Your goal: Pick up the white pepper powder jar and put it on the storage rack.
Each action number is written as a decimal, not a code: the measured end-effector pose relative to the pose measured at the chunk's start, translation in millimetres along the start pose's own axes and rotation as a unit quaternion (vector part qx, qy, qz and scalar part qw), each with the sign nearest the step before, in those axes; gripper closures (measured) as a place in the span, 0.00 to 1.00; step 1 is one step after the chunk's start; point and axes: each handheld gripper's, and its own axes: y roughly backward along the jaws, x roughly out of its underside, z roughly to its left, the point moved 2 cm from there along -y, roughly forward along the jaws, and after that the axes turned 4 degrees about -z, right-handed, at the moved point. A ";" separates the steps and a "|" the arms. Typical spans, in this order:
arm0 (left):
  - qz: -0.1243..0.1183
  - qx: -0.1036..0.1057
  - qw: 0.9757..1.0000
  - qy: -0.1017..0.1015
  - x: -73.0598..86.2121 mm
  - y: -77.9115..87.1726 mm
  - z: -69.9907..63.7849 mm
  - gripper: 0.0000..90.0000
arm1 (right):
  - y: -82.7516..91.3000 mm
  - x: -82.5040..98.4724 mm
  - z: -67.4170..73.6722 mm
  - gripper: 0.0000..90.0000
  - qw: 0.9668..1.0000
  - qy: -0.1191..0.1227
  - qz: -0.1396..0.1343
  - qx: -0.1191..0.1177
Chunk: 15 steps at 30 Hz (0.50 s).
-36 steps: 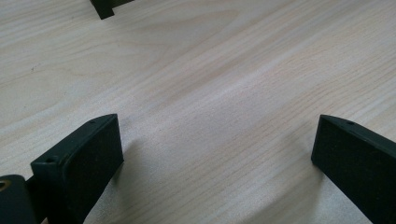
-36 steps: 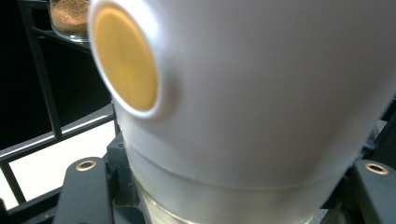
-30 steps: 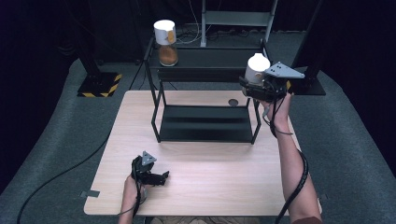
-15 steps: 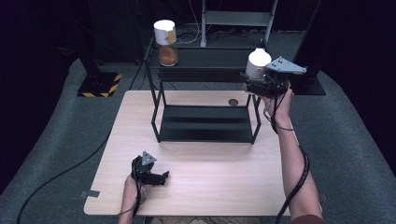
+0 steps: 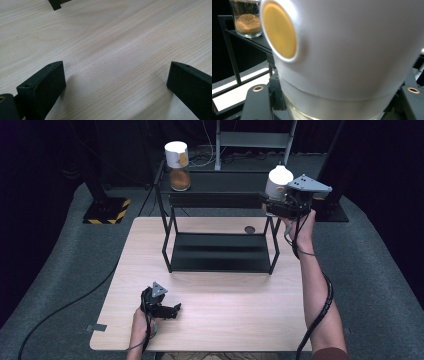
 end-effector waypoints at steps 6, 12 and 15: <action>0.000 0.000 1.000 0.000 0.1 0.0 0.0 0.02 | -0.6 -7.3 -1.0 0.34 1.000 0.002 -0.001 0.002; 0.000 0.000 1.000 0.000 0.1 0.0 0.0 0.02 | -2.2 -15.0 -1.5 0.34 1.000 0.005 -0.002 0.002; 0.000 0.000 1.000 0.000 0.1 0.0 0.0 0.02 | -3.3 -18.4 -1.4 0.34 1.000 0.005 -0.003 0.002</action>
